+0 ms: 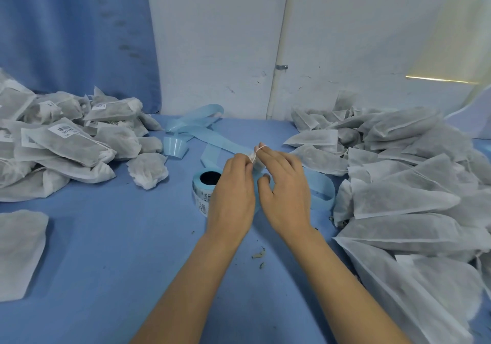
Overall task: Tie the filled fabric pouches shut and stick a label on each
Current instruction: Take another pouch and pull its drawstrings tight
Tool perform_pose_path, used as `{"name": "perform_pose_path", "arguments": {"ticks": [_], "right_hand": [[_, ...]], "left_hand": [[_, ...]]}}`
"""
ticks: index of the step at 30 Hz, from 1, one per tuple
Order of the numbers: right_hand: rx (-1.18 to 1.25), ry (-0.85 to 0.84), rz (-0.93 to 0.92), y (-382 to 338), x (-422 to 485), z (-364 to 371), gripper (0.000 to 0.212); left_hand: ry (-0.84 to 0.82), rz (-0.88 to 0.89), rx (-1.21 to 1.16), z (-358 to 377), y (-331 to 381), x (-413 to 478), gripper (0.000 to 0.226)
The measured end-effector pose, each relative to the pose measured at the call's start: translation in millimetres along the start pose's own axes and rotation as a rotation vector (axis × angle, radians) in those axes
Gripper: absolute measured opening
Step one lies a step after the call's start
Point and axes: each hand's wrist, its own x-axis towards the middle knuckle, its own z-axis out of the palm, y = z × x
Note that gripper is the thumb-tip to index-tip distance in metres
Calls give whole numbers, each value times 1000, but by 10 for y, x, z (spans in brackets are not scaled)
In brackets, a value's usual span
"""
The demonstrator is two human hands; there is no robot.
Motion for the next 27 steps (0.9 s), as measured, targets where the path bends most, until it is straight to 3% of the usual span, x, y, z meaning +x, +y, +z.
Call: {"name": "perform_pose_path", "arguments": {"ticks": [7, 11, 13, 18, 27], "right_hand": [[222, -55, 149, -13, -8, 2, 44], [742, -162, 533, -7, 57, -38, 32], [921, -190, 612, 16, 72, -68, 28], [1008, -276, 630, 46, 63, -70, 23], [865, -420, 489, 30, 95, -103, 22]], "left_hand": [[-54, -121, -41, -5, 9, -2, 12], [-21, -231, -178, 6, -24, 31, 13], [-9, -269, -263, 0, -52, 49, 16], [11, -274, -322, -33, -93, 78, 19], [81, -248, -247, -114, -132, 114, 12]]}}
